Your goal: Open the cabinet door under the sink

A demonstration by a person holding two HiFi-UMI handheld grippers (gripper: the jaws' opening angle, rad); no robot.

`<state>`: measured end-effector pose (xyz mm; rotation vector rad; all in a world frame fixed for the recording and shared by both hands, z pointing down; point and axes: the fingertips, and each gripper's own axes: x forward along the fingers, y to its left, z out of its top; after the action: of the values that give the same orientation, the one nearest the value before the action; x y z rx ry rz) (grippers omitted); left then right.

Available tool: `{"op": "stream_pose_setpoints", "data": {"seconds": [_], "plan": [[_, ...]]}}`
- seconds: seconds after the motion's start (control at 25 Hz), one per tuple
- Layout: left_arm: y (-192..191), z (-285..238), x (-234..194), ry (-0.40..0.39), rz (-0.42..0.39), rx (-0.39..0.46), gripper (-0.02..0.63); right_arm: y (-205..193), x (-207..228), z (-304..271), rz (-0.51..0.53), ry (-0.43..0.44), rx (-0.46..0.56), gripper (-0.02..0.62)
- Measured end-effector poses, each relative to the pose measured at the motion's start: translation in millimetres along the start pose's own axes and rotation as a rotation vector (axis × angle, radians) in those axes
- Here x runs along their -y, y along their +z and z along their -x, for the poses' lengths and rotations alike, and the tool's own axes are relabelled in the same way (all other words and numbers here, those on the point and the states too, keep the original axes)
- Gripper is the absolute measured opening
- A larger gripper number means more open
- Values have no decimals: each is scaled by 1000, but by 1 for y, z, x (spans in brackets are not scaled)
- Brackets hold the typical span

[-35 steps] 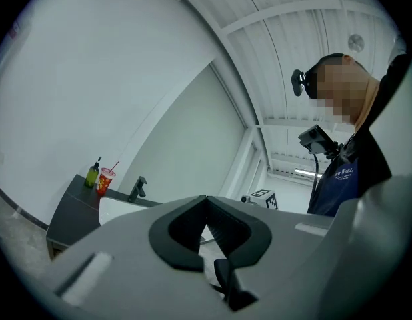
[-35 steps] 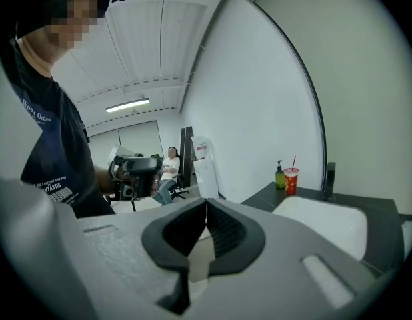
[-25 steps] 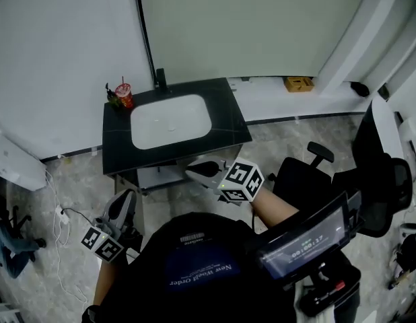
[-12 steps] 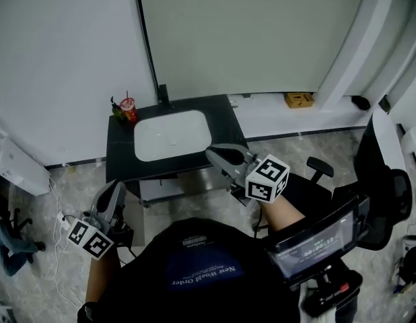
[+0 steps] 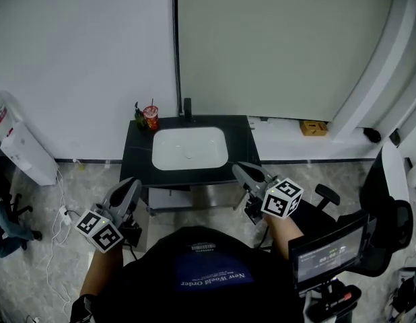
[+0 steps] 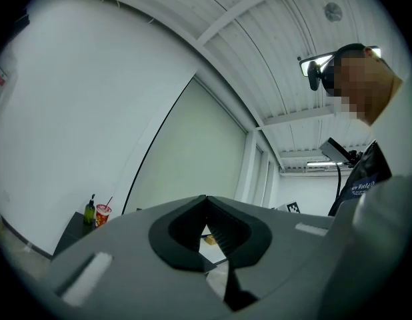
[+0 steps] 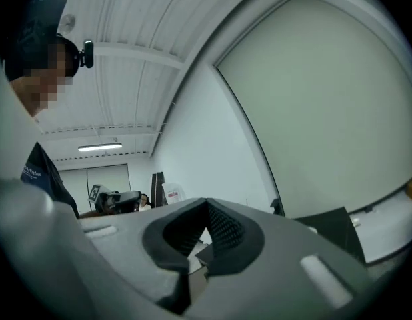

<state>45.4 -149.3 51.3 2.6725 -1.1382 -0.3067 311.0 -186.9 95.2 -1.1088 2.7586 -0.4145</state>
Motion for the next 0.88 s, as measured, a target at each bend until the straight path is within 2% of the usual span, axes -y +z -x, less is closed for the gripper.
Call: {"op": "stream_pose_setpoints", "data": {"seconds": [0.16,0.4,0.88], "plan": [[-14,0,-7,13,35,-23,3,-22,6,0,-1,-35,-54,0],[-22,0,-9,-12,42,-10,2,-15,-1,-1,71,-30,-51,0],[-21,1,-7,14,52,-26,3,-16,-4,0,85,-15,-65,0]]}}
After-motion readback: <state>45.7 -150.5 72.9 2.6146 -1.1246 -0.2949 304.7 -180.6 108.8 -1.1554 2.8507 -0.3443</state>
